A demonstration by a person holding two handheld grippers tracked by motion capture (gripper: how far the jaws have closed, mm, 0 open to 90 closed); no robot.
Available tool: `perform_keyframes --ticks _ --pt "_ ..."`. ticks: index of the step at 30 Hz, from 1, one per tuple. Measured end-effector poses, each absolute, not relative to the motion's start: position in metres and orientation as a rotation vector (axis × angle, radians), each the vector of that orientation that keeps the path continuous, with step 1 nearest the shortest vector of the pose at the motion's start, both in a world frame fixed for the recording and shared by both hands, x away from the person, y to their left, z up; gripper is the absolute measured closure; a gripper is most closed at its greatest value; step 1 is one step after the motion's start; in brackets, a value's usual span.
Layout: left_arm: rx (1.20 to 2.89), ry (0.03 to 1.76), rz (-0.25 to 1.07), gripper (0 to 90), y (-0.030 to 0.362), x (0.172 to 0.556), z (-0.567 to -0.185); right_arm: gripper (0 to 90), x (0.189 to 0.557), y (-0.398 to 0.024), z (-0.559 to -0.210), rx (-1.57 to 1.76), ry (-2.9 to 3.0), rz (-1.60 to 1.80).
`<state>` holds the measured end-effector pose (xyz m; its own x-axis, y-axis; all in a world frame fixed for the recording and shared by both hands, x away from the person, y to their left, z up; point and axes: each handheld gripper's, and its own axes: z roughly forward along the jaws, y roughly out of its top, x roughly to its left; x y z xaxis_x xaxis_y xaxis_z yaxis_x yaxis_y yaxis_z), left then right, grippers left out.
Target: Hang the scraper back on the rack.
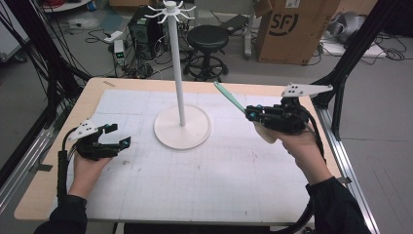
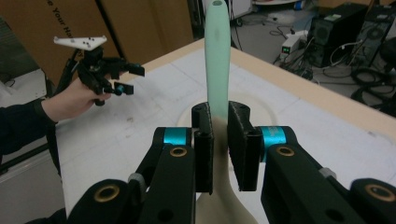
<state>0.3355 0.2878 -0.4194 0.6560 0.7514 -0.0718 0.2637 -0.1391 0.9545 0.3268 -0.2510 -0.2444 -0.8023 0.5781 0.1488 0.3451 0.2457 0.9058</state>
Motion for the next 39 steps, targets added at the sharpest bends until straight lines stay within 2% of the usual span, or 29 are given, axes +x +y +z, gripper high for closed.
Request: perform_keyframes --ticks 10,19,29,39 --pt "1.713 0.826 0.511 19.1 0.287 0.336 -0.420 80.9 0.339 -0.234 -0.193 0.767 2.266 1.625" --pt "1.719 0.823 0.506 19.1 0.287 0.337 -0.421 80.9 0.347 -0.221 -0.162 0.718 2.227 1.666" --pt "1.724 0.823 0.505 19.1 0.287 0.337 -0.421 80.9 0.349 -0.202 -0.138 0.660 2.203 1.691" --pt "1.725 0.820 0.501 19.1 0.287 0.336 -0.421 80.8 0.351 -0.188 -0.132 0.635 2.208 1.694"
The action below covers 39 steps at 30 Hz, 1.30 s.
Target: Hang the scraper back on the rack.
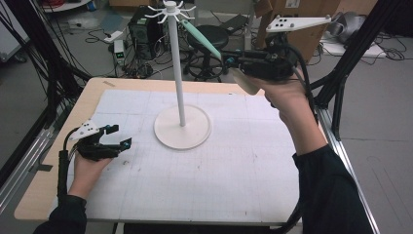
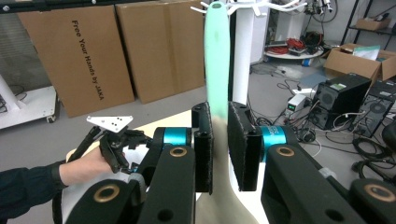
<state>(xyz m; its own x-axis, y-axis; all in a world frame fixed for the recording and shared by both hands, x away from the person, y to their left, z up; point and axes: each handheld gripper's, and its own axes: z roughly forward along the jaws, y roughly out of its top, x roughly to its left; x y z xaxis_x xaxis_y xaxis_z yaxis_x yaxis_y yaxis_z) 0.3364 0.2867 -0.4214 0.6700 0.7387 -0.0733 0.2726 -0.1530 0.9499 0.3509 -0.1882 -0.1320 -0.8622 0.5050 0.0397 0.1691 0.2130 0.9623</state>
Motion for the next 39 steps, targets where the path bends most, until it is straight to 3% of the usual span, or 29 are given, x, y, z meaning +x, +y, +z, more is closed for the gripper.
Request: perform_keyframes --ticks 39 --pt "1.740 0.816 0.489 19.1 0.286 0.336 -0.423 79.7 0.367 -0.173 -0.137 0.659 2.238 1.631"
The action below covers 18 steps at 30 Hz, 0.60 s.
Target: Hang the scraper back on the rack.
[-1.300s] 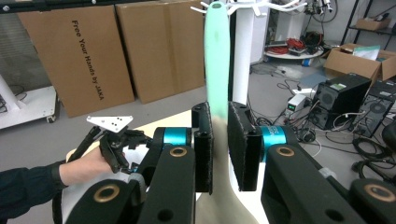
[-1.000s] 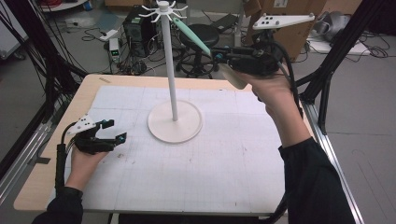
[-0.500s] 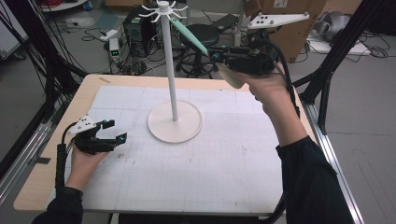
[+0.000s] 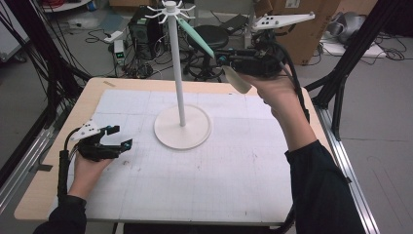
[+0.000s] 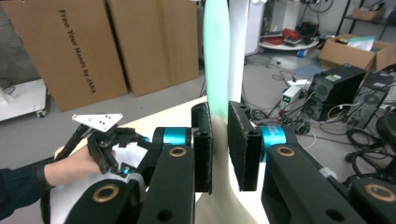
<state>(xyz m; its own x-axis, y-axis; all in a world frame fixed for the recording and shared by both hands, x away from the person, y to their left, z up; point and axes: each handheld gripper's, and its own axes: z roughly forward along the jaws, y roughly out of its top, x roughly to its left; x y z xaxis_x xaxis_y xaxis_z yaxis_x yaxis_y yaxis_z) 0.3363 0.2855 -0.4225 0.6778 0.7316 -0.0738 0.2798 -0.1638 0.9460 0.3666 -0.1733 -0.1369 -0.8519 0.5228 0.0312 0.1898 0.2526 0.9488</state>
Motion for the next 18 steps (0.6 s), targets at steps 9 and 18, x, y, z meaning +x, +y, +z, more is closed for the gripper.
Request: perform_keyframes --ticks 9,18 --pt "1.747 0.816 0.489 19.1 0.286 0.336 -0.422 66.7 0.370 -0.175 -0.150 0.672 2.255 1.616" --pt "1.753 0.816 0.491 18.9 0.288 0.335 -0.421 52.2 0.361 -0.203 -0.202 0.683 2.302 1.625"
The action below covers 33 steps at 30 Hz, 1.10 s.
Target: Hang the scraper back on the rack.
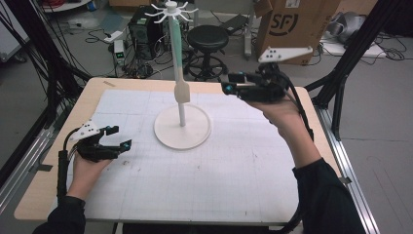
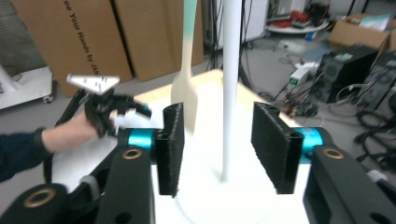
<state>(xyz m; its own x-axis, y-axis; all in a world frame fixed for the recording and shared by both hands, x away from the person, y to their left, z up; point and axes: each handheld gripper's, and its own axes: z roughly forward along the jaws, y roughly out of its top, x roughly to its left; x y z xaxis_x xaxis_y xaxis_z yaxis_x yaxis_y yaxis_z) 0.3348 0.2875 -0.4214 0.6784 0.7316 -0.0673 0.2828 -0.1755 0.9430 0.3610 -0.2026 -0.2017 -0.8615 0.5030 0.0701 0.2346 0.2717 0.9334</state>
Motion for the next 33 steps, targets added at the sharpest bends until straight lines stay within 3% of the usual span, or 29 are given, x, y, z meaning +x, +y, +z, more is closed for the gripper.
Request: perform_keyframes --ticks 20,33 --pt "1.720 0.835 0.506 18.0 0.297 0.330 -0.416 32.2 0.326 -0.298 -0.364 0.795 2.288 1.609" --pt "1.715 0.845 0.515 17.8 0.299 0.329 -0.420 29.4 0.334 -0.311 -0.401 0.891 2.302 1.562"
